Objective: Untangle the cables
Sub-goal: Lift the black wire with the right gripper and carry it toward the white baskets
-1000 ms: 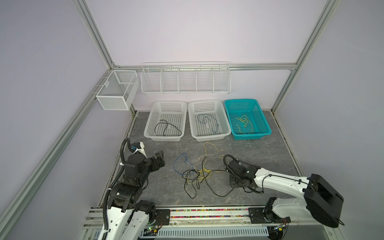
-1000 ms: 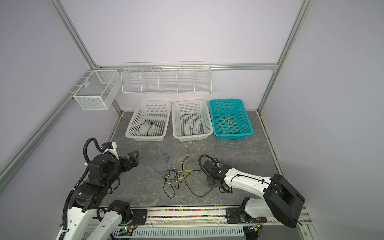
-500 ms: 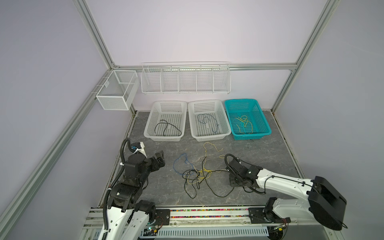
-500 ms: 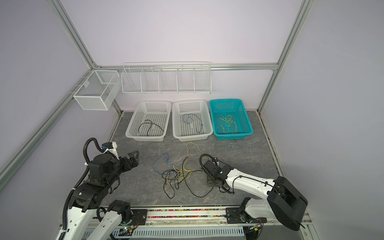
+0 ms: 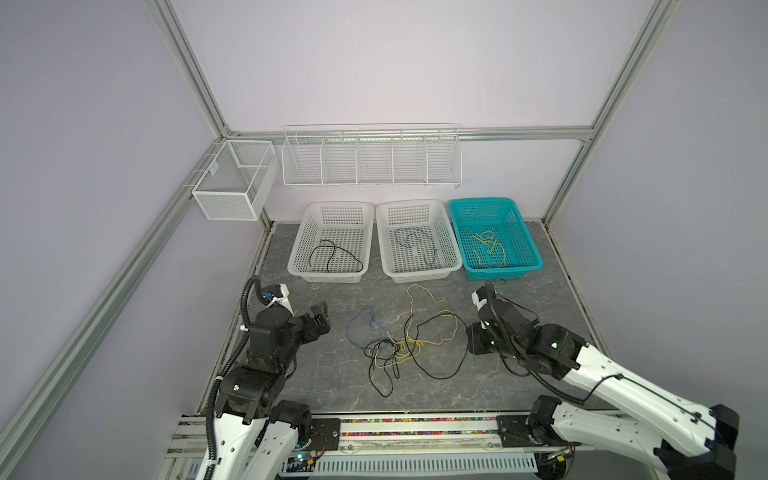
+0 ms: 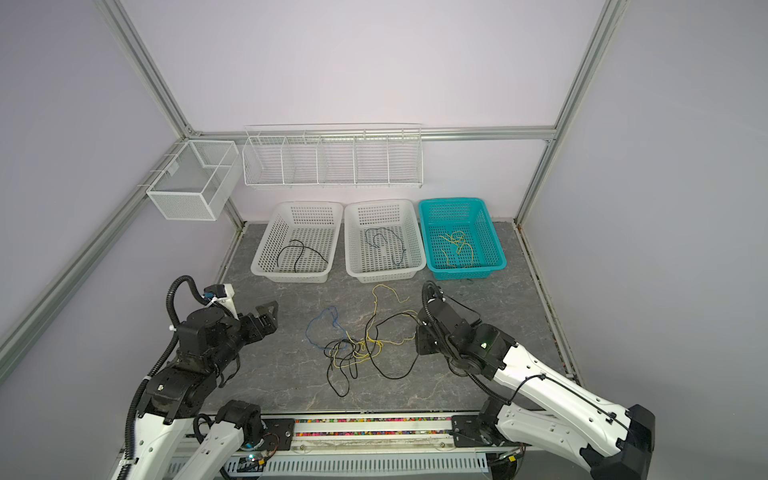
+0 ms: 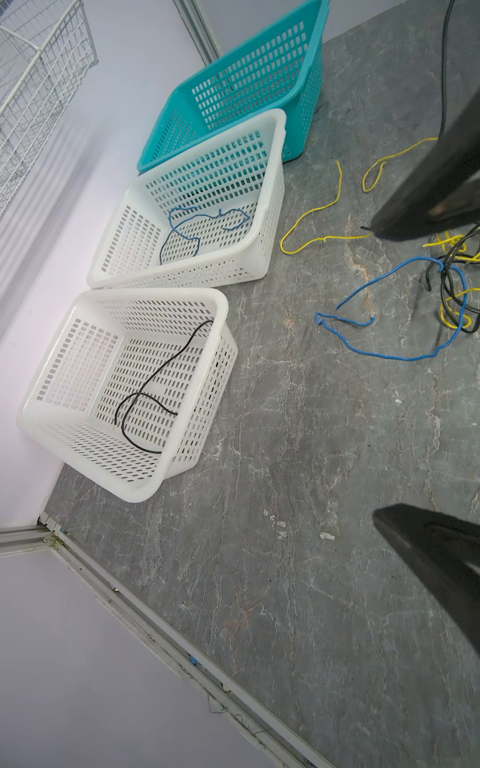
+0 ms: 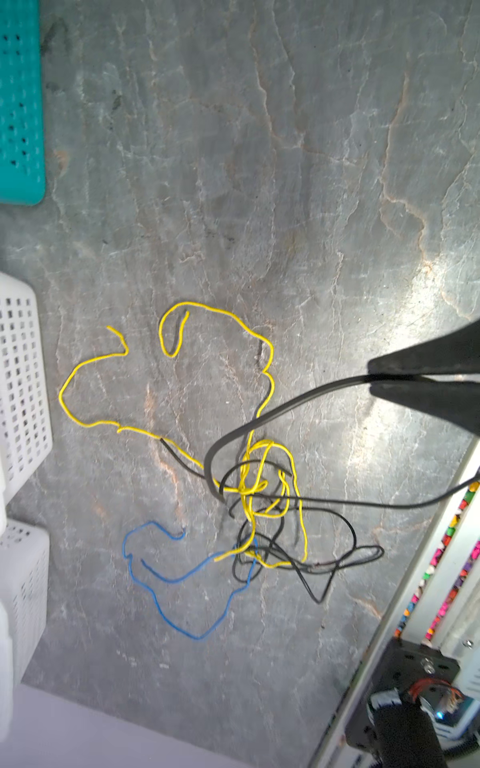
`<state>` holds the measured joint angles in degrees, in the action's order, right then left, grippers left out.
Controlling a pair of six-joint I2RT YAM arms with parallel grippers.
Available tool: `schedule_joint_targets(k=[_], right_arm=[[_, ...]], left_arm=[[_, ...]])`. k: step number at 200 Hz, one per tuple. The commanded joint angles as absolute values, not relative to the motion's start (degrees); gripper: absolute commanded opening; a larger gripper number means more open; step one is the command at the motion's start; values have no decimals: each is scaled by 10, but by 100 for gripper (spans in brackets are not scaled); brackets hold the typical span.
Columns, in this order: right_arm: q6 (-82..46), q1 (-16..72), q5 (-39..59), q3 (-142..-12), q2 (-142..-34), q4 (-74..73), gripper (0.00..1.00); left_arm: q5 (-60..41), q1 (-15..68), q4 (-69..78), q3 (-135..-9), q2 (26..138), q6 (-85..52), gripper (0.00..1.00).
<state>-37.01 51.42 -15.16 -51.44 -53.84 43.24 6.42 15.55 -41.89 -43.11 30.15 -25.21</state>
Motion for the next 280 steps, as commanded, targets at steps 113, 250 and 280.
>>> schedule_joint_targets(k=[113,250,280], right_arm=[[-198,522,-137,-1078,-817,517,7],[-120,491,-111,-1516,-1158,410,7],[-131,479,-103,-1549,-1207,372,7]], left_arm=[[78,159,-416,-425,294,-247,100],[80,158,-414,-425,285,-245,100],[80,159,-413,-424,282,-243,100]])
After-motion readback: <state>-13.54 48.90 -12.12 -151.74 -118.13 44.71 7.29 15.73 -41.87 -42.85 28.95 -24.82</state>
